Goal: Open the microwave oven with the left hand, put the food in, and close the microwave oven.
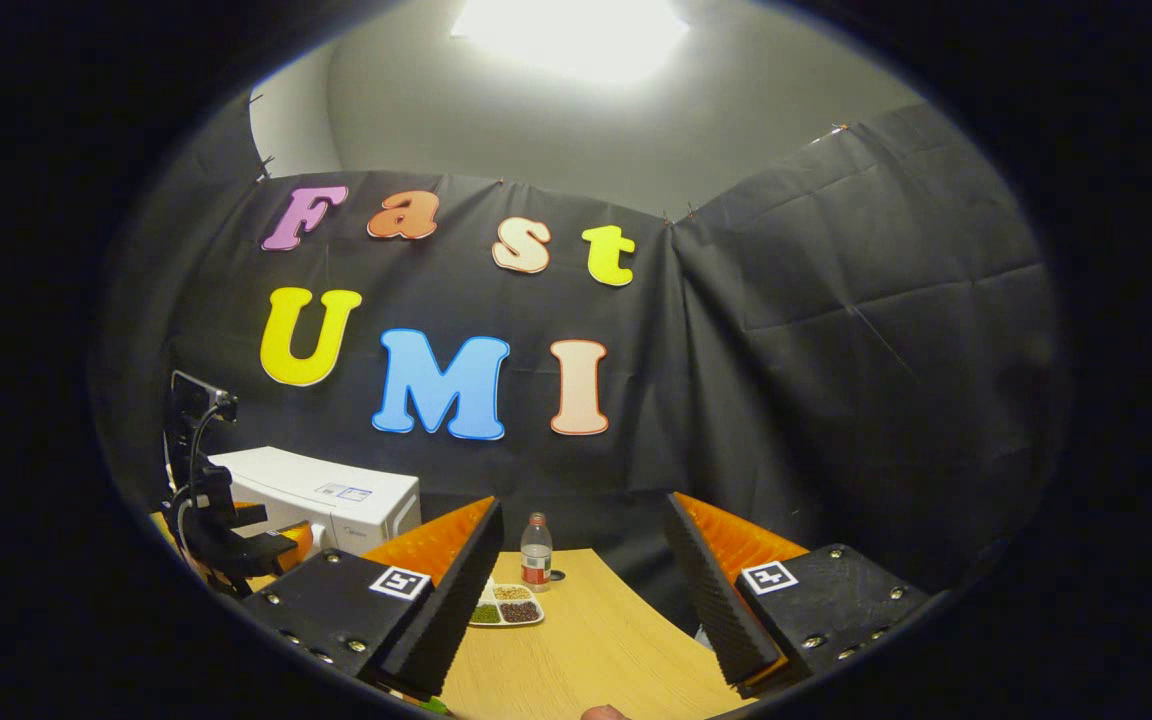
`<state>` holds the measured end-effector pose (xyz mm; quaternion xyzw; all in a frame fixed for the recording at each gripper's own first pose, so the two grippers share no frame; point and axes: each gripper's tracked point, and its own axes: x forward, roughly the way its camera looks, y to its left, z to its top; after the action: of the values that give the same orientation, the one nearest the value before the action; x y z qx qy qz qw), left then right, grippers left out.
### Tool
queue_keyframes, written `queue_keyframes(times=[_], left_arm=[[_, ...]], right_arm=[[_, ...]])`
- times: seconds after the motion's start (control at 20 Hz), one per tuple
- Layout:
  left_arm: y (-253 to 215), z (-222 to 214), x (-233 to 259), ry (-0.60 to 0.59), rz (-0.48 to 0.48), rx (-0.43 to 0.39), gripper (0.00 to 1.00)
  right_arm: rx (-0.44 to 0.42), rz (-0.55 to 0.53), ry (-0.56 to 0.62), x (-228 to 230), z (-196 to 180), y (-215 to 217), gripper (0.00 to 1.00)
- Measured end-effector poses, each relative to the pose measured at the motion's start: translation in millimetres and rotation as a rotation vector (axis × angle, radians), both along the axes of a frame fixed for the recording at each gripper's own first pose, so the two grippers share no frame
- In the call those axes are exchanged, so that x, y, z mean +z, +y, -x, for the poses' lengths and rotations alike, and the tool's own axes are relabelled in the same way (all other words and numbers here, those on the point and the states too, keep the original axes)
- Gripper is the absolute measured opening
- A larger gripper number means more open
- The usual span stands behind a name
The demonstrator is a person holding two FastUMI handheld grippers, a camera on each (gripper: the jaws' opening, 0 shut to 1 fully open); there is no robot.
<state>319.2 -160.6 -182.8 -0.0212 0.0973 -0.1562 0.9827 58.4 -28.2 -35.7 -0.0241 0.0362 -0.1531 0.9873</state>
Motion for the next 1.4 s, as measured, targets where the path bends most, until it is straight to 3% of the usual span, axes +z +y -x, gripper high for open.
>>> queue_keyframes(times=[0.05,0.3,0.45,0.7,0.8,0.9,0.95,1.1,1.15,1.25,1.4], left_arm=[[-3.3,-6.5,-8.2,0.012,-0.003,-0.008,0.98],[-16.3,-31.9,-51.8,0.087,-0.019,-0.028,1.00],[-21.7,-40.5,-69.6,0.124,-0.014,-0.035,0.96],[-31.1,-45.8,-81.4,0.144,-0.011,-0.067,0.75],[-31.4,-44.5,-79.6,0.135,-0.015,-0.063,0.54],[-35.3,-46.3,-78.9,0.134,-0.019,-0.066,0.45],[-37.1,-51.7,-81.6,0.132,-0.028,-0.061,0.34],[-35.8,-44.4,-79.8,0.140,-0.054,-0.057,0.33],[-35.8,-45.4,-79.7,0.141,-0.062,-0.056,0.22],[-34.9,-44.4,-76.9,0.153,-0.045,-0.050,0.16],[-31.6,-41.9,-76.2,0.180,-0.028,-0.026,0.15]], right_arm=[[-0.015,0.007,0.005,-0.3,1.0,-1.2,0.97],[-0.071,0.046,0.038,-3.3,7.2,-5.9,0.97],[-0.095,0.069,0.059,-5.2,12.7,-8.3,0.97],[-0.123,0.086,0.098,-8.9,22.5,-14.0,0.97],[-0.127,0.089,0.105,-9.5,26.2,-15.3,0.97],[-0.123,0.092,0.113,-9.3,29.3,-16.6,0.97],[-0.122,0.094,0.112,-7.7,32.2,-18.1,0.97],[-0.108,0.091,0.105,-4.1,36.4,-20.2,0.97],[-0.105,0.090,0.103,-3.3,36.7,-22.5,0.97],[-0.089,0.084,0.099,-1.9,38.4,-23.9,0.97],[-0.062,0.082,0.085,0.8,38.4,-25.1,0.97]])
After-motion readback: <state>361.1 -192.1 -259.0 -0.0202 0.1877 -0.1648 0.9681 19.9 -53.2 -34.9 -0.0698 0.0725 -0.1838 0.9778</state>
